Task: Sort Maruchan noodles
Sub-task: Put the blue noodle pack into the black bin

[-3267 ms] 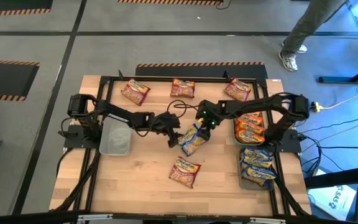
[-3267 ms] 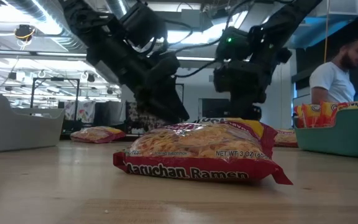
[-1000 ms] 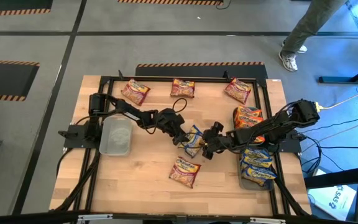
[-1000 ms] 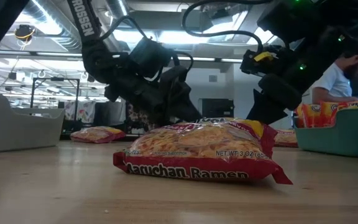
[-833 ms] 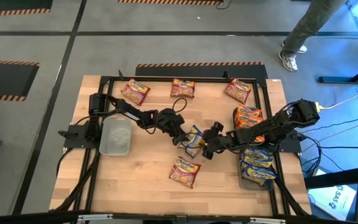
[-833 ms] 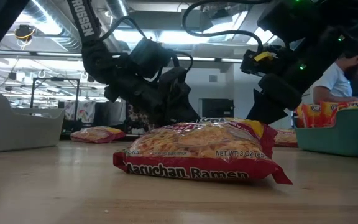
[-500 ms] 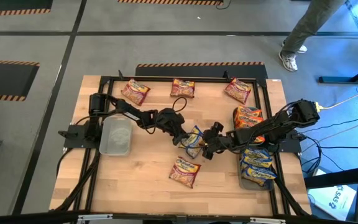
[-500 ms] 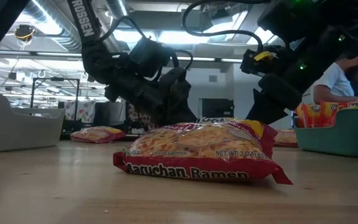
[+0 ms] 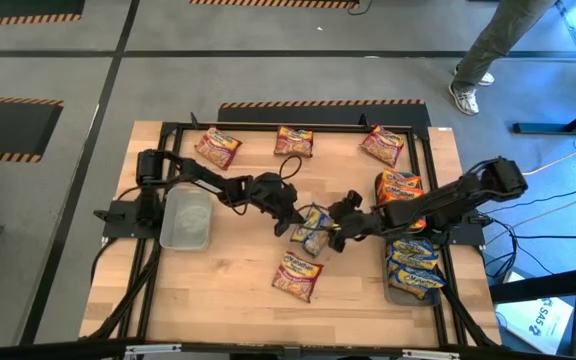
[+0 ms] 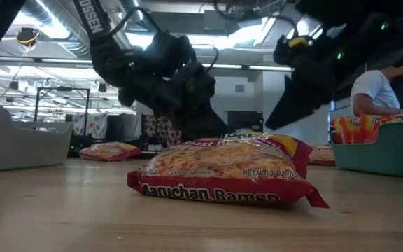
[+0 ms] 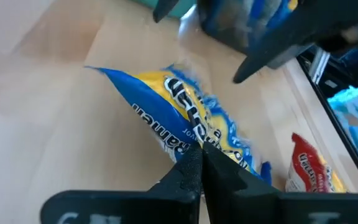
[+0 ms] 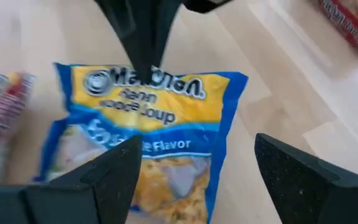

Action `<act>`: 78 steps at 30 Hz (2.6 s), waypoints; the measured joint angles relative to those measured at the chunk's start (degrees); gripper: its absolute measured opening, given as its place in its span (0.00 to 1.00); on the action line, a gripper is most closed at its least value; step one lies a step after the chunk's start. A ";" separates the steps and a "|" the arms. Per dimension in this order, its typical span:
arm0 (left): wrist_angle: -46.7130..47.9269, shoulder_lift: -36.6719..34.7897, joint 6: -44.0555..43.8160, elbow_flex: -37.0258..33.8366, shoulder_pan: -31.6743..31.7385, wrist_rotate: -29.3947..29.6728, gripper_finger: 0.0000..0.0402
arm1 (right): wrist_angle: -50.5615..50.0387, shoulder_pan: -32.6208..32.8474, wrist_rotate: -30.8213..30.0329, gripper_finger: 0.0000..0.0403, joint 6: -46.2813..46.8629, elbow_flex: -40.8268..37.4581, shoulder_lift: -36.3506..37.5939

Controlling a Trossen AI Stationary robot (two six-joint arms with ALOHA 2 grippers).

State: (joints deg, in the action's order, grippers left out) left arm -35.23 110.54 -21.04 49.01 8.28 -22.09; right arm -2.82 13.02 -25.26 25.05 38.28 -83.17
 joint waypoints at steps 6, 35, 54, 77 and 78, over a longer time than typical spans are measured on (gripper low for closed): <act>4.48 -4.52 6.80 0.00 -0.16 0.00 0.00 | -1.71 -0.07 1.53 0.74 -1.77 0.07 4.43; 8.35 -6.68 23.24 3.76 -3.04 1.80 0.00 | 23.27 -14.49 43.94 0.74 -13.29 -9.03 -0.84; 6.81 -6.68 24.44 3.76 -3.07 5.03 0.00 | 28.40 -14.51 39.53 0.44 -11.76 -9.03 -4.07; 7.66 -9.60 13.49 3.65 -2.14 6.02 0.45 | 25.60 -14.51 38.14 0.23 -12.35 -9.01 -3.77; 7.98 -10.35 13.48 3.66 -2.16 5.98 0.47 | 24.98 -14.50 37.79 0.23 -12.35 -8.95 -3.61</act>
State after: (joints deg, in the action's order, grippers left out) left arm -27.26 100.18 -7.56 52.67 6.12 -16.11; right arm 22.16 -1.49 12.53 12.70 29.33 -86.78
